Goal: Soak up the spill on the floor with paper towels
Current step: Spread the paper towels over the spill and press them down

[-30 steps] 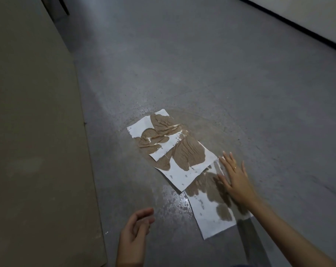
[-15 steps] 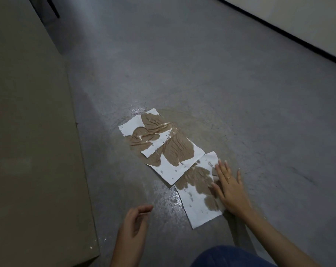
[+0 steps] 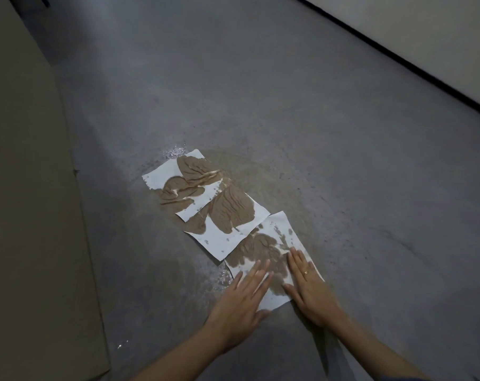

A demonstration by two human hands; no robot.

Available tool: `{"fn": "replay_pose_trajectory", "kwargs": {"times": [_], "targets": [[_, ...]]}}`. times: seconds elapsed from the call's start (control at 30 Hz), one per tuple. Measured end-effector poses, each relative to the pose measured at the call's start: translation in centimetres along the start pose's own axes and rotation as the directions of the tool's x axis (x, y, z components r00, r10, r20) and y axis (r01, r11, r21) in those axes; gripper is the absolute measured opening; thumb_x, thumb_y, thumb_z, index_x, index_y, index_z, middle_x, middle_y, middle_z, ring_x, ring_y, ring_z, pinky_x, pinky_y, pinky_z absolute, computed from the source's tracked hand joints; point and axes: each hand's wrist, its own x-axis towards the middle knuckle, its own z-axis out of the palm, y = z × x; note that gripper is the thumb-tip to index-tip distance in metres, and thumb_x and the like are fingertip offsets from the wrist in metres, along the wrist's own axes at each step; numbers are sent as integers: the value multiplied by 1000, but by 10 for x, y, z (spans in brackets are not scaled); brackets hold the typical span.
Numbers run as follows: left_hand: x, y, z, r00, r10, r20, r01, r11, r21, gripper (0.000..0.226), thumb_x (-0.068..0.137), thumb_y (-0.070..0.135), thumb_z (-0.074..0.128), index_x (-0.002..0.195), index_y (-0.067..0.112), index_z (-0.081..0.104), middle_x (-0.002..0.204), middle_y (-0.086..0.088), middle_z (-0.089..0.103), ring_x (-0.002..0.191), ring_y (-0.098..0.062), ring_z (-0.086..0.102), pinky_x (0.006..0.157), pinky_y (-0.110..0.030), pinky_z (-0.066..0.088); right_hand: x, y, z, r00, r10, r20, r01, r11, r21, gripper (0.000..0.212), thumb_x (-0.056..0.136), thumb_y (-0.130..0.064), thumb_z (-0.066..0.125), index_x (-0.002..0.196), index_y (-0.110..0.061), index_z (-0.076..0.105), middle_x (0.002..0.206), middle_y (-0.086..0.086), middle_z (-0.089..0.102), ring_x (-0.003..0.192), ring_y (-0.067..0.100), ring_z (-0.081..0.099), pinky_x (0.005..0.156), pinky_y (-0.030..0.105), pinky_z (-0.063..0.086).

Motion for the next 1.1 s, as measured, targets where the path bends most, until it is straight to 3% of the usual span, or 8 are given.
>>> {"fn": "replay_pose_trajectory", "kwargs": {"times": [0.2, 0.5, 0.67, 0.77, 0.87, 0.9, 1.0, 1.1], "targets": [[-7, -8, 24, 981, 140, 131, -152, 985, 81, 69, 97, 61, 27, 150, 17, 31, 159, -5, 24, 145, -22, 24, 107, -40, 20, -3, 4, 8, 999, -6, -41, 5, 999, -42, 74, 96, -62, 11, 152, -20, -11, 158, -6, -23, 144, 3, -23, 119, 28, -9], [-14, -9, 15, 987, 95, 133, -100, 994, 37, 67, 97, 60, 26, 146, 16, 39, 155, -3, 33, 143, -19, 29, 107, -39, 26, -2, 8, 10, 1000, -8, -30, 8, 1000, -29, 75, 94, -65, 7, 152, -23, -14, 157, -8, -25, 144, 3, -23, 120, 29, -7], [-2, -10, 8, 995, -91, 31, 90, 996, 12, 72, 99, 59, 22, 146, 7, 36, 155, -9, 29, 143, -21, 28, 113, -41, 34, 6, -5, 0, 993, -69, -99, 63, 996, -69, 64, 100, -53, 12, 152, -24, -8, 158, -11, -20, 144, 3, -21, 118, 28, -14], [0, -16, 2, 984, -128, 122, 124, 992, 36, 75, 98, 60, 14, 148, 7, 32, 157, -8, 24, 144, -23, 25, 108, -44, 39, 16, -6, -1, 994, -99, -56, 97, 995, -33, 61, 99, -52, 11, 153, -26, -2, 160, -9, -11, 146, 3, -15, 122, 34, -2], [4, -15, -2, 988, -115, 100, 104, 989, 109, 71, 99, 55, 12, 152, 9, 5, 159, -6, -7, 148, -21, -3, 121, -42, 5, 25, -5, -8, 987, -46, -155, 48, 999, 7, 68, 97, -55, 3, 151, -20, 24, 158, -3, 18, 147, 13, 17, 119, 44, 23], [5, -13, -3, 993, -99, 62, 92, 990, 110, 70, 99, 54, 15, 152, 8, 10, 159, -8, -2, 148, -22, 1, 121, -43, 5, 28, -6, -13, 982, -42, -183, 45, 999, 11, 68, 98, -55, 5, 150, -18, 30, 157, 0, 25, 145, 16, 24, 117, 45, 27], [1, -11, 4, 986, -76, 148, 64, 994, 87, 72, 96, 58, 28, 146, 8, 37, 155, -10, 29, 143, -23, 26, 111, -44, 35, 38, -3, -16, 990, -82, -113, 74, 995, -72, 68, 97, -57, 6, 154, -21, 9, 162, -3, 1, 149, 15, 0, 121, 39, 7], [0, -9, 7, 993, -9, 119, -4, 995, 103, 75, 95, 59, 3, 152, 12, 14, 159, -5, 2, 148, -19, 2, 120, -43, 15, 45, 1, -15, 995, -81, -58, 74, 990, -117, 70, 92, -61, -4, 152, -24, -2, 160, -6, -11, 148, 13, -10, 122, 40, 2]]}}
